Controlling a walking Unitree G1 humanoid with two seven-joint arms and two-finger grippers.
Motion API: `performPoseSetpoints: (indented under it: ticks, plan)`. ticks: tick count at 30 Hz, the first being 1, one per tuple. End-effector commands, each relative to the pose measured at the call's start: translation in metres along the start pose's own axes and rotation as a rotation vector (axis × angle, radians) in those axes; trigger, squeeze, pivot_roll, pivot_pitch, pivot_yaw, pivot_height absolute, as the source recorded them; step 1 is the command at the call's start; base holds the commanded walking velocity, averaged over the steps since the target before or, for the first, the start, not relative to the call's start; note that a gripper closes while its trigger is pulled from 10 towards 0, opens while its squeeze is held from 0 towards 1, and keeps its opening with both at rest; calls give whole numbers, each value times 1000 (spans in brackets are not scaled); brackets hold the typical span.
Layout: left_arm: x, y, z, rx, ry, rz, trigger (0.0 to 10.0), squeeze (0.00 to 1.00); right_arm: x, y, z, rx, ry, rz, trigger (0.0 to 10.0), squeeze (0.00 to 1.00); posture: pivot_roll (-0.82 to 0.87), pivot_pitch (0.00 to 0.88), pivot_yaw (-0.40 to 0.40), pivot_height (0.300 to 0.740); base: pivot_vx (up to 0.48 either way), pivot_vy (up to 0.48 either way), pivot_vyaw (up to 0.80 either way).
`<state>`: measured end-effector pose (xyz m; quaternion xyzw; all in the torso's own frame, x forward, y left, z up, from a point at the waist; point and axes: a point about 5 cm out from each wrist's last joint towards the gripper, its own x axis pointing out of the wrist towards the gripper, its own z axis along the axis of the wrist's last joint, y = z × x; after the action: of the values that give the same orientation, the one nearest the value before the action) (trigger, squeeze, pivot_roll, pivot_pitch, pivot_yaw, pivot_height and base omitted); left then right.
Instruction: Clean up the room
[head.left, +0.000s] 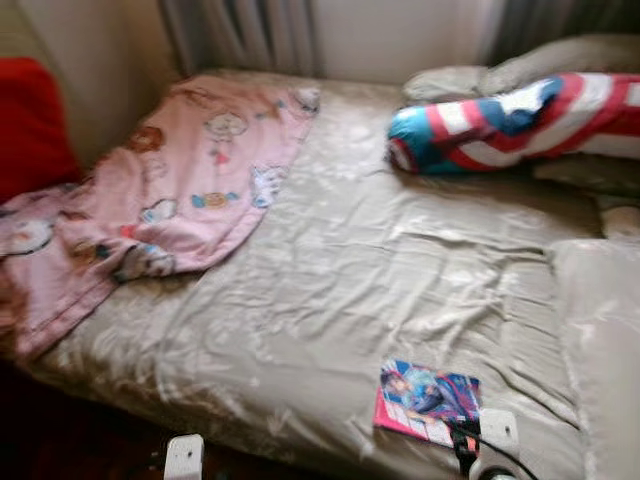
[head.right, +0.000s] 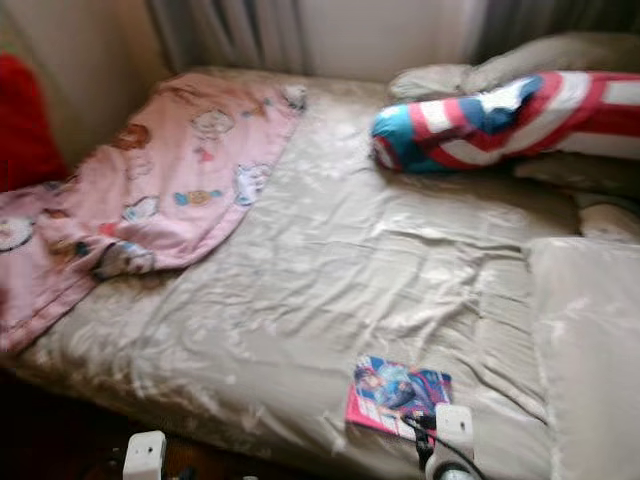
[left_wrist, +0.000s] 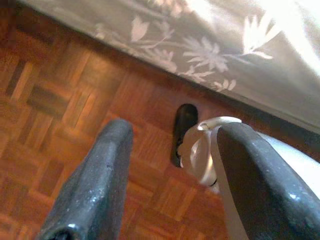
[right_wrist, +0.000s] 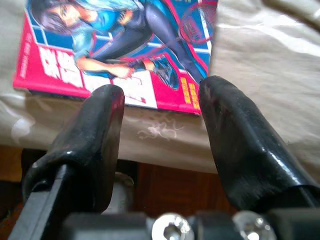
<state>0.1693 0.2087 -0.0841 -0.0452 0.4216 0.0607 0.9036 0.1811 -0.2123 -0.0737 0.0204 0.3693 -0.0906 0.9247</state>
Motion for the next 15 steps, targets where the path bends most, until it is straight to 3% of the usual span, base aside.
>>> performPoseSetpoints:
  ticks: [1, 15]
  plan:
    - [-2, 3, -6, 0, 27, 8, 10000, 0, -2, -3, -8, 14, 31, 1, 10000, 0, 36, 141, -2, 719, 0, 0, 0]
    - [-1, 3, -5, -3, 32, 15, 10000, 0, -1, 4, -9, 38, 56, 22, 10000, 0, 42, 170, -5, 719, 0, 0, 0]
